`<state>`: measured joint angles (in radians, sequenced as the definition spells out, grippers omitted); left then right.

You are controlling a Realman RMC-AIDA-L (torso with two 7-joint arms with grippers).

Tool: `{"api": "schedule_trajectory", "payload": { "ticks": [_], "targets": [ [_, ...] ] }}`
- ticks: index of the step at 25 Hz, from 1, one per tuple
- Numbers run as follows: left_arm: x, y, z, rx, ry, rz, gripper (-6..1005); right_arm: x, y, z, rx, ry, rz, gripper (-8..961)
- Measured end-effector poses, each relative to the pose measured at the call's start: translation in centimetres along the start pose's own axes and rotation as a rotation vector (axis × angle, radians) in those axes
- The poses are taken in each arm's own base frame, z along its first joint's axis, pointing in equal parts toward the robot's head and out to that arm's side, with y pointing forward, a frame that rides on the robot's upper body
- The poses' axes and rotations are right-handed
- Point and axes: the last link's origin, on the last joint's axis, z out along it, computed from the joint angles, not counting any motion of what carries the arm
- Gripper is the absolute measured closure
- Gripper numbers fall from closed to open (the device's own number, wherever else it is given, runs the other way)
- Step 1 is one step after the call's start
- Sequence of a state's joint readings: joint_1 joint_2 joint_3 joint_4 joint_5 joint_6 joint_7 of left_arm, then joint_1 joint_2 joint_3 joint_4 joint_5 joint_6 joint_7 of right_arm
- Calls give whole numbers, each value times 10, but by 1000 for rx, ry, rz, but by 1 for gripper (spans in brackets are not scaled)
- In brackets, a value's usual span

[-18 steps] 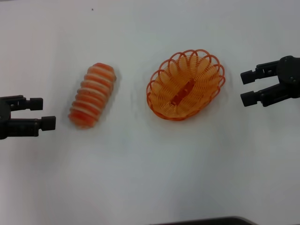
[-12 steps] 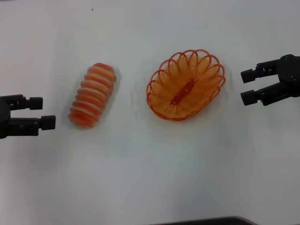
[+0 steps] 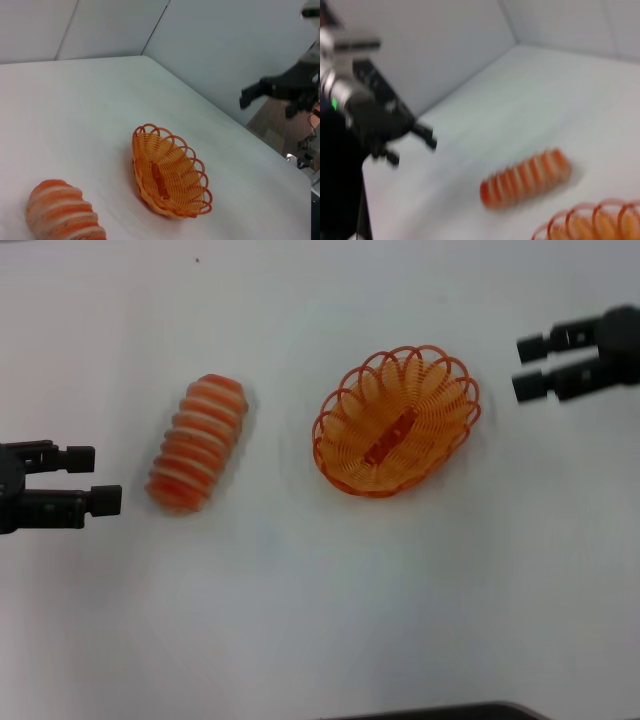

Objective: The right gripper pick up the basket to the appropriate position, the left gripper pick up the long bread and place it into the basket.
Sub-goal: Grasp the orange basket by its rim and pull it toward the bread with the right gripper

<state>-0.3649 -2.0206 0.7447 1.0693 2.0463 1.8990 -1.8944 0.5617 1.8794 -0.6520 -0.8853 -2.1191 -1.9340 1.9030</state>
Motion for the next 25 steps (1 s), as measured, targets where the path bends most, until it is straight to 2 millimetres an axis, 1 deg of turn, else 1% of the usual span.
{"api": "schedule_trajectory", "payload": {
  "ticks": [2, 5, 7, 10, 13, 15, 21, 25],
  "targets": [
    [1, 0, 0, -2, -3, -3, 125, -24, 1, -3, 13, -24, 29, 61],
    [2, 0, 0, -4, -7, -6, 125, -58, 4, -1, 38, -12, 60, 66],
    [3, 0, 0, -4, -7, -6, 125, -78, 7, 7, 80, 44, 60, 70],
    [5, 0, 1, -6, -9, -8, 125, -98, 3, 28, 180, 160, 109, 75],
    [8, 0, 2, -8, -11, -5, 125, -105, -6, 49, 292, 261, 136, 81],
    [8, -1, 3, -8, -17, -3, 125, -104, -13, 63, 365, 311, 135, 84],
    [9, -1, 6, -12, -29, -4, 125, -84, -34, 102, 494, 425, 138, 95],
    [9, -1, 6, -12, -29, -5, 125, -74, -41, 116, 552, 481, 118, 102]
  ]
}}
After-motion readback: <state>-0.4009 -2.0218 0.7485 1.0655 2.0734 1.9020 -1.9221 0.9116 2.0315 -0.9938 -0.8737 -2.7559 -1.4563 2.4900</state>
